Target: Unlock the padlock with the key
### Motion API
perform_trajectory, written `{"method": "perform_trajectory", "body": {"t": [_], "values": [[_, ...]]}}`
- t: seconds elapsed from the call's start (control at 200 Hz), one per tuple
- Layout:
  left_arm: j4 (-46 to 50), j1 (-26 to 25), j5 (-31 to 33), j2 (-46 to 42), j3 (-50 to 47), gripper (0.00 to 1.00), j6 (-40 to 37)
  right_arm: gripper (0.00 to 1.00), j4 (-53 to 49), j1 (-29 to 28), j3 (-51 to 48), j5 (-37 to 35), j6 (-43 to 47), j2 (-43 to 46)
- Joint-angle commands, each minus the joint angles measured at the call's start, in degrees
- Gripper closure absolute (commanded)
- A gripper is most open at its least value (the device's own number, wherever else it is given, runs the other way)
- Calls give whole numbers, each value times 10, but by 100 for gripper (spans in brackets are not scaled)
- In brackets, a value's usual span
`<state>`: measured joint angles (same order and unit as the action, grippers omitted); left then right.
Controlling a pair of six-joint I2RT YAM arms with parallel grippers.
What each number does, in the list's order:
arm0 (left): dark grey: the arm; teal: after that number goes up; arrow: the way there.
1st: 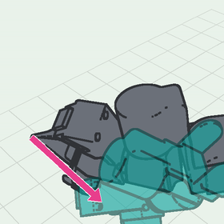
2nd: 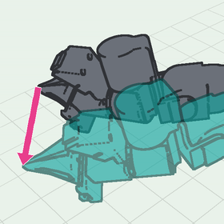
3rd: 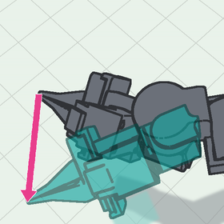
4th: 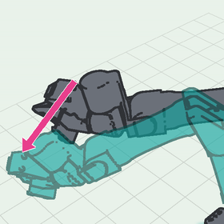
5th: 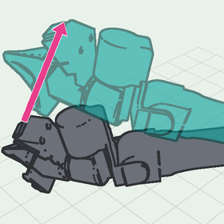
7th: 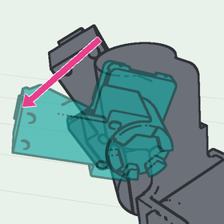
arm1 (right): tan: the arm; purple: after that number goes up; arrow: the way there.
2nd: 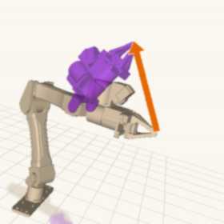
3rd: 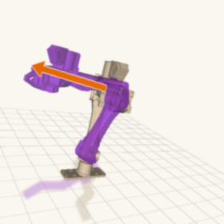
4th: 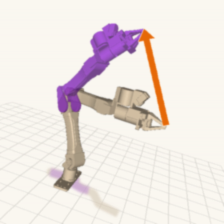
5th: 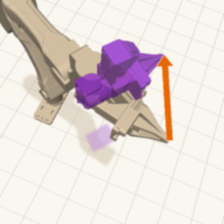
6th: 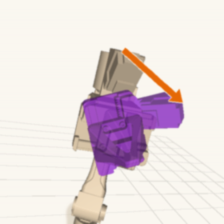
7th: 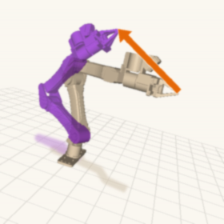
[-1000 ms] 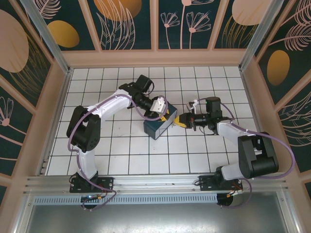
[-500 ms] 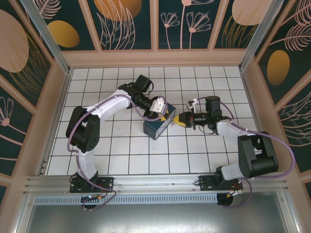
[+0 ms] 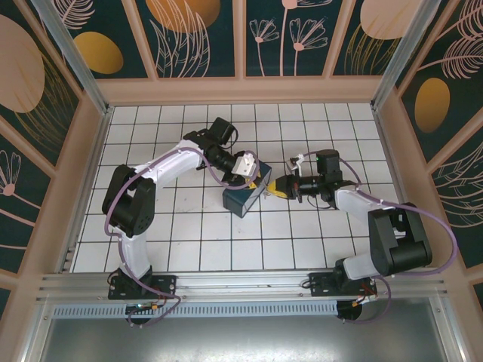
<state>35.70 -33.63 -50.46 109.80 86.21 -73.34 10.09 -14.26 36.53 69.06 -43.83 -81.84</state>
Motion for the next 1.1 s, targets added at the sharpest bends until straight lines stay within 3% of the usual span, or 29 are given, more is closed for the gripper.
{"method": "perform_trajectory", "body": {"t": [0.0, 0.556, 1.096], "values": [[-19, -1, -32, -37, -8, 79, -17, 100, -2, -4, 20, 7, 10, -9], [-23, 1, -39, -41, -11, 79, -20, 100, 28, -7, 19, 11, -7, -14], [-93, -2, -34, -88, -67, 80, -29, 100, 103, -19, 21, 43, -58, -25]]}}
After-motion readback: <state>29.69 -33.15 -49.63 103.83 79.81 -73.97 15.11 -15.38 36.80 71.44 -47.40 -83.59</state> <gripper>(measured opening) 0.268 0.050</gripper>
